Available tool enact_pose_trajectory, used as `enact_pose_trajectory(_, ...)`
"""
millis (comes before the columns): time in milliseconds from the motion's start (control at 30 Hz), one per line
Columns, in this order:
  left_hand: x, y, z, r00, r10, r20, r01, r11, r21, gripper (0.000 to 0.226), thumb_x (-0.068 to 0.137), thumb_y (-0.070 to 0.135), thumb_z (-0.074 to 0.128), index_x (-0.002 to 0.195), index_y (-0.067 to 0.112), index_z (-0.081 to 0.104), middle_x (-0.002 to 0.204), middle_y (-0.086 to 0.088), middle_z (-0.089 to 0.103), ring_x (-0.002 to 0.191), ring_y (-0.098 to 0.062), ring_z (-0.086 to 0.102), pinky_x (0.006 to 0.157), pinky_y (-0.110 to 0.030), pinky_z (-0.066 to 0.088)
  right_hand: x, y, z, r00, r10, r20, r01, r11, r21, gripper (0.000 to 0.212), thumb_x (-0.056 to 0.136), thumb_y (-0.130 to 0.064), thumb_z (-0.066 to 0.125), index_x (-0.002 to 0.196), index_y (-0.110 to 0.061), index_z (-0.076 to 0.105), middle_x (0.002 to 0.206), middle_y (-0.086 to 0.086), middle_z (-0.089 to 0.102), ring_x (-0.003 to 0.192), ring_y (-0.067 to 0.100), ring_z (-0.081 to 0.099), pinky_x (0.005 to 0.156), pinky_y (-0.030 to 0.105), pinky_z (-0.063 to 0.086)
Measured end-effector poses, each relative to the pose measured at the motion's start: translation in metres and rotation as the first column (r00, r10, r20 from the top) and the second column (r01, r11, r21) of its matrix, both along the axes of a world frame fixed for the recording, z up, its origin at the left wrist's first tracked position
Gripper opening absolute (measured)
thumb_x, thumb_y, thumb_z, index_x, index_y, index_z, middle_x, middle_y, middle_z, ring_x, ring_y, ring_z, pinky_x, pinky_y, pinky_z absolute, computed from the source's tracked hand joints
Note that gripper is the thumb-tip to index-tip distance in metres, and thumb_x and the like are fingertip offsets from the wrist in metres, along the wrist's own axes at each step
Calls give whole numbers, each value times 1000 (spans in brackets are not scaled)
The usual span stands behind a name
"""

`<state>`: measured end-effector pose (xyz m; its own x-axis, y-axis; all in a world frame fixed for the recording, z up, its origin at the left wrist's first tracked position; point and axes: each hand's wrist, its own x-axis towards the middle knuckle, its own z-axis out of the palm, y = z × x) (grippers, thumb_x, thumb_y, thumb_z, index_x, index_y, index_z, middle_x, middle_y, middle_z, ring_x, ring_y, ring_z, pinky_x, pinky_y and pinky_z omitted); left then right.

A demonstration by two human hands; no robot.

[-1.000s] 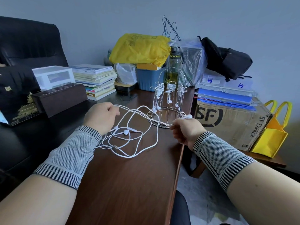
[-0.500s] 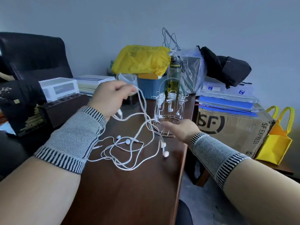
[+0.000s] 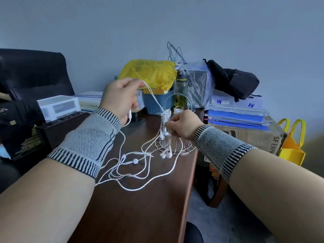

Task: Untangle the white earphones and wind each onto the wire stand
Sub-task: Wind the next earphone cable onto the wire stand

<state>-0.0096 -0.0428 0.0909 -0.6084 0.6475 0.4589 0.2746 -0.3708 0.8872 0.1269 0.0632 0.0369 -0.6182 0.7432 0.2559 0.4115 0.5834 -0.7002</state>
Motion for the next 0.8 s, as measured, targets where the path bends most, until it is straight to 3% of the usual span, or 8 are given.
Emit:
enact_pose_trajectory(133,-5,5,-4,997,63,-38,-68,988,-139,24,94,13,57,71,14,61,41,12,30,37,-7,24,37,-16,19,3,4,4,949,-11,-315,-81,957,-277,26,85,-14,71,62,-5,69,66,16,67,65,28,63,78,53,58)
enact_pose_trajectory(300,2,15,-26,976,-60,-209,-21,931,-365,14,89,16,65,76,18,66,53,6,45,41,-8,30,42,-19,21,-1,-3,16,929,76,-362,-220,900,-377,21,86,-10,71,68,-2,63,61,11,61,55,22,57,56,33,50)
enact_pose_trajectory(367,5,18,-32,963,-128,-239,16,907,-420,9,89,15,64,84,19,70,48,11,46,36,-4,30,41,-18,22,-1,-3,16,917,77,-392,-244,884,-399,22,86,-12,72,67,-5,61,58,9,60,55,21,54,56,31,45)
enact_pose_trajectory(467,6,20,-36,930,-226,-288,37,841,-539,16,83,19,66,97,15,74,68,-3,45,44,-9,31,42,-20,25,3,-2,15,904,43,-426,-225,894,-388,18,84,-12,73,69,-4,67,66,16,62,60,23,54,59,33,43)
enact_pose_trajectory(600,10,17,-39,823,-314,-473,-89,752,-653,20,80,32,75,97,22,75,73,9,63,62,-7,52,44,-14,36,4,2,11,885,-40,-464,-171,899,-403,31,82,-5,71,53,-10,65,57,14,62,59,26,56,60,35,47)
enact_pose_trajectory(700,13,17,-48,776,-348,-527,-149,710,-688,33,76,41,78,100,19,71,95,7,71,89,-12,65,77,-22,52,3,-1,12,811,-112,-575,-253,819,-515,18,85,-1,65,68,-4,59,58,12,61,54,23,58,54,31,50)
enact_pose_trajectory(733,14,18,-52,761,-340,-553,-179,709,-682,34,77,41,77,97,15,70,94,2,71,89,-16,65,79,-27,50,3,-3,13,779,-135,-612,-294,784,-547,14,87,-1,64,75,-3,58,62,13,61,53,21,59,51,28,52)
enact_pose_trajectory(800,16,19,-59,727,-299,-619,-262,712,-651,33,78,40,75,91,11,68,84,-3,66,78,-19,60,69,-29,45,3,-5,15,730,-177,-661,-346,738,-579,9,90,-2,62,81,-1,59,65,13,62,54,19,63,48,24,53)
